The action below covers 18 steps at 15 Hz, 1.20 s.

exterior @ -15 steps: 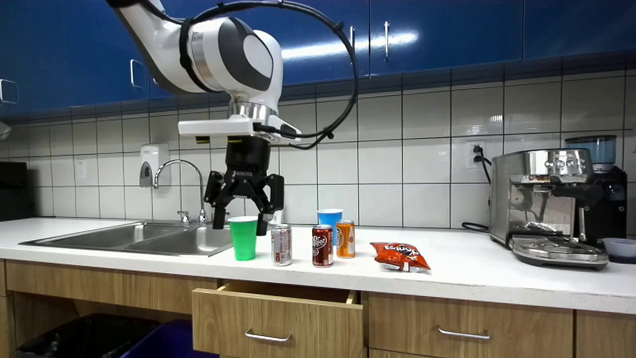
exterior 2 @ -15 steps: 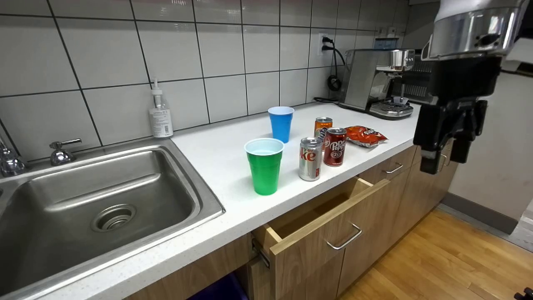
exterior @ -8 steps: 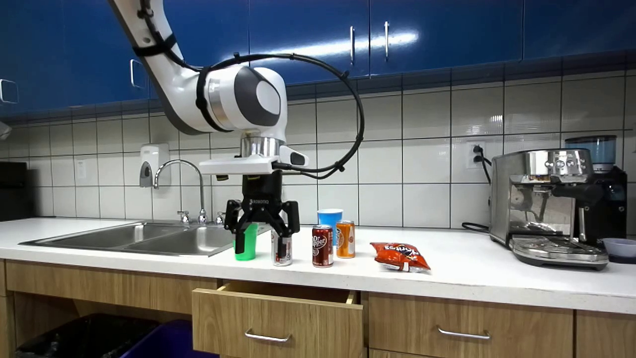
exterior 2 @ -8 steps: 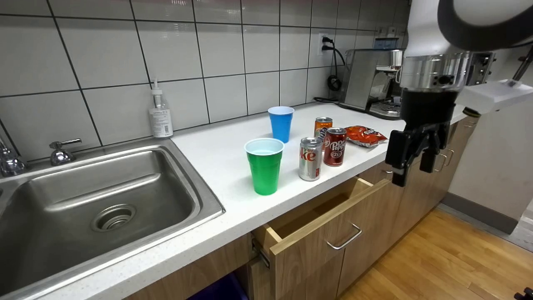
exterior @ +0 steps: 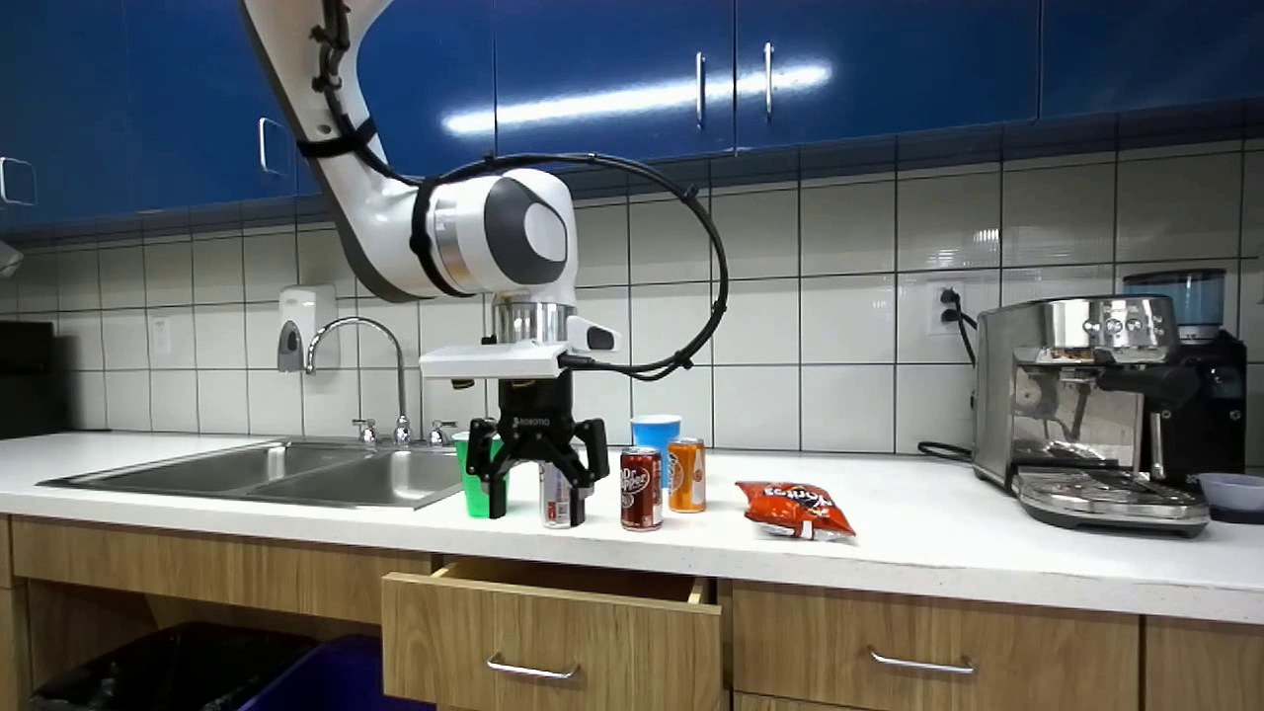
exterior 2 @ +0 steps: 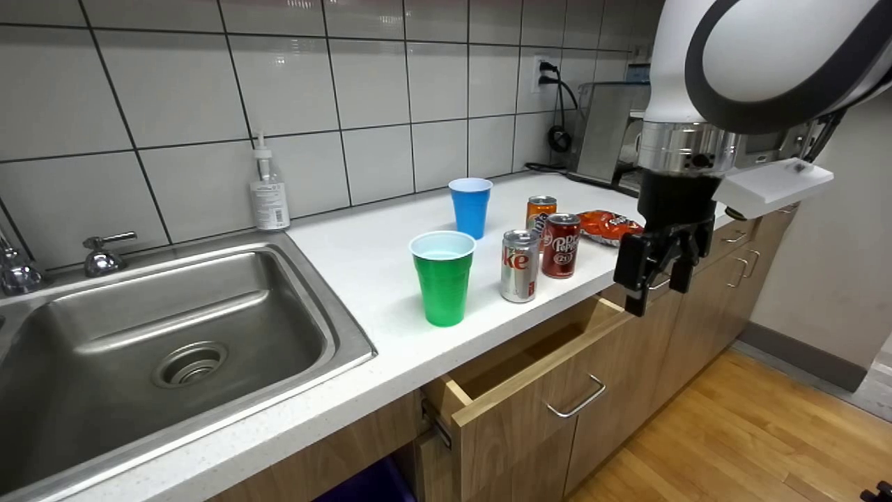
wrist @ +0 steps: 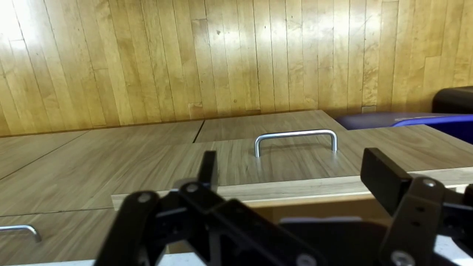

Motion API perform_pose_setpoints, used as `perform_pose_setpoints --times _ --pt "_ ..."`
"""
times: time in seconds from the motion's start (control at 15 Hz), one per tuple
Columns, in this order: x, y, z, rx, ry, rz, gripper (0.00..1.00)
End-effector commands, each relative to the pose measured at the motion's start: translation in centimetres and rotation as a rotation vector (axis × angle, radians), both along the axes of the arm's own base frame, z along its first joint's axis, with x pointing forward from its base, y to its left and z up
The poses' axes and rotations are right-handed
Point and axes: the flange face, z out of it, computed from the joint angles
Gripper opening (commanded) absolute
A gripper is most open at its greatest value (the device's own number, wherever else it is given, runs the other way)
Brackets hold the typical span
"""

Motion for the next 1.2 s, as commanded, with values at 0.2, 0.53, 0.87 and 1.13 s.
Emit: perform_pose_setpoints --times 0.2,0.53,0.87,1.13 --pt "0.0 0.0 0.1 0.000 0.000 0.000 1.00" --pt "0.4 -0.3 -1.0 -0.007 -0.031 -0.001 1.00" --pt "1.8 0.1 -3.1 -0.020 -0.105 0.025 1.00" --pt "3.1 0.2 -5.0 -0.020 -0.138 0.043 1.00"
